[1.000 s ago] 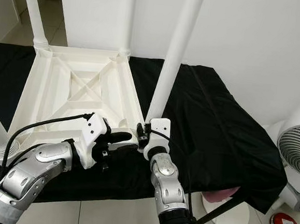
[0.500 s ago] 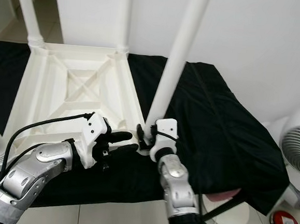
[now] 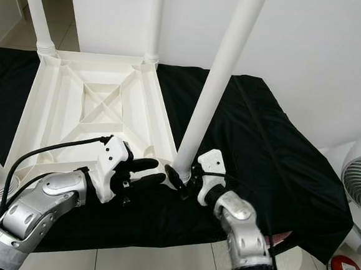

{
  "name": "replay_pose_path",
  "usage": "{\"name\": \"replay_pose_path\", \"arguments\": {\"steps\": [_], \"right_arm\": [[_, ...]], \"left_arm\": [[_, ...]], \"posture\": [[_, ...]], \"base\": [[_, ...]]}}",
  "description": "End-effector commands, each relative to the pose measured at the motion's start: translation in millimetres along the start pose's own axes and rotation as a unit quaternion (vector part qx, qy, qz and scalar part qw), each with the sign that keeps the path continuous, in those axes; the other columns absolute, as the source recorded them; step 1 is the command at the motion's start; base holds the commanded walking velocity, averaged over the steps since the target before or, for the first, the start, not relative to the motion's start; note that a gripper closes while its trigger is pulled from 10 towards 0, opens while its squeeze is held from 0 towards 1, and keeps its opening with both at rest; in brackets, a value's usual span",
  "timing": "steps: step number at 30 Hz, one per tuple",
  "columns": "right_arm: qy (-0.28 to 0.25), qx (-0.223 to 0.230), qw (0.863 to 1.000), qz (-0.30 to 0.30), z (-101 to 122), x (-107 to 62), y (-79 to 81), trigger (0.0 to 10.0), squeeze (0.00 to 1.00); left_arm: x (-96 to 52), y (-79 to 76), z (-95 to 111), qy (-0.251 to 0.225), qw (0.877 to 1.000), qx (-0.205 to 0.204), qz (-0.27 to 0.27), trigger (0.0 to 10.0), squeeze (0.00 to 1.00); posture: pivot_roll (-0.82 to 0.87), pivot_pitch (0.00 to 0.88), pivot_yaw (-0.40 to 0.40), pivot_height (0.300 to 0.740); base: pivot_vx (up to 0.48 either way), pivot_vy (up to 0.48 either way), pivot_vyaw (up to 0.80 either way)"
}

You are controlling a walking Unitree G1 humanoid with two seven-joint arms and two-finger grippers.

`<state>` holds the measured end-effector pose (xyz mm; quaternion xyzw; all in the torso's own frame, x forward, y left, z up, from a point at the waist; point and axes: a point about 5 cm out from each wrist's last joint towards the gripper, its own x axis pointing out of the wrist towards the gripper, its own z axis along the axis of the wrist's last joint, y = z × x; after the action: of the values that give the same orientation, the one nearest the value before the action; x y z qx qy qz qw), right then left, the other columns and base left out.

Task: Building children table

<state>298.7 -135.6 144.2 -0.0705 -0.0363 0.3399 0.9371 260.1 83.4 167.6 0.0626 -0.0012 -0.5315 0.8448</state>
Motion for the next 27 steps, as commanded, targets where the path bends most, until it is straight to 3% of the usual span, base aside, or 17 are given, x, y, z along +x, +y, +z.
{"name": "replay_pose_path", "arguments": {"steps": [1, 8, 9, 12, 13, 25, 26, 27], "right_arm": [[0.004, 0.001, 1.0, 0.012, -3.4, -0.8, -1.0, 10.0, 0.0], [0.02, -0.01, 0.998, 0.056, -6.4, 16.5, -2.6, 10.0, 0.0], [0.032, -0.013, 0.996, 0.08, -10.2, 22.9, -1.5, 4.4, 0.0], [0.041, -0.015, 0.995, 0.095, -12.7, 26.3, -0.8, 4.4, 0.0], [0.047, -0.013, 0.993, 0.108, -15.5, 28.0, -0.8, 0.0, 0.0], [0.052, 0.015, 0.989, 0.137, -25.6, 25.2, 1.4, 0.0, 0.0], [0.052, 0.013, 0.99, 0.132, -27.0, 25.0, 1.4, 3.1, 0.0], [0.052, 0.013, 0.99, 0.132, -27.0, 25.0, 1.4, 3.1, 0.0]], "left_arm": [[1.0, -2.3, -1.5, 0.006, 1.0, 0.001, -0.02, 10.0, 0.0], [1.6, -2.5, -1.0, 0.006, 1.0, 0.001, -0.022, 10.0, 0.0], [2.0, -3.0, -0.8, 0.005, 1.0, 0.002, -0.022, 10.0, 0.0], [2.2, -3.3, -0.6, 0.005, 1.0, 0.002, -0.022, 10.0, 0.0], [2.1, -4.0, -0.7, 0.004, 1.0, 0.002, -0.022, 10.0, 0.0], [-0.4, -8.4, -2.7, 0.004, 1.0, -0.004, -0.014, 10.0, 0.0], [-0.2, -8.8, -3.3, 0.004, 1.0, -0.005, -0.014, 10.0, 0.0], [-0.2, -8.8, -3.3, 0.004, 1.0, -0.005, -0.014, 10.0, 0.0]], "posture": [[0.04, 0.043, -0.093, 0.74], [0.05, 0.04, -0.095, 0.74], [0.06, 0.039, -0.097, 0.74], [0.06, 0.039, -0.097, 0.74], [0.06, 0.038, -0.104, 0.74], [0.08, 0.041, -0.128, 0.74], [0.08, 0.037, -0.129, 0.74], [0.08, 0.037, -0.129, 0.74]], "base": [[0.0, 0.0, 0.0], [0.0, 0.0, 0.0], [0.0, 0.0, 0.0], [0.0, 0.0, 0.0], [0.0, 0.0, 0.0], [0.0, 0.0, 0.0], [0.0, 0.0, 0.0], [0.0, 0.0, 0.0]]}}
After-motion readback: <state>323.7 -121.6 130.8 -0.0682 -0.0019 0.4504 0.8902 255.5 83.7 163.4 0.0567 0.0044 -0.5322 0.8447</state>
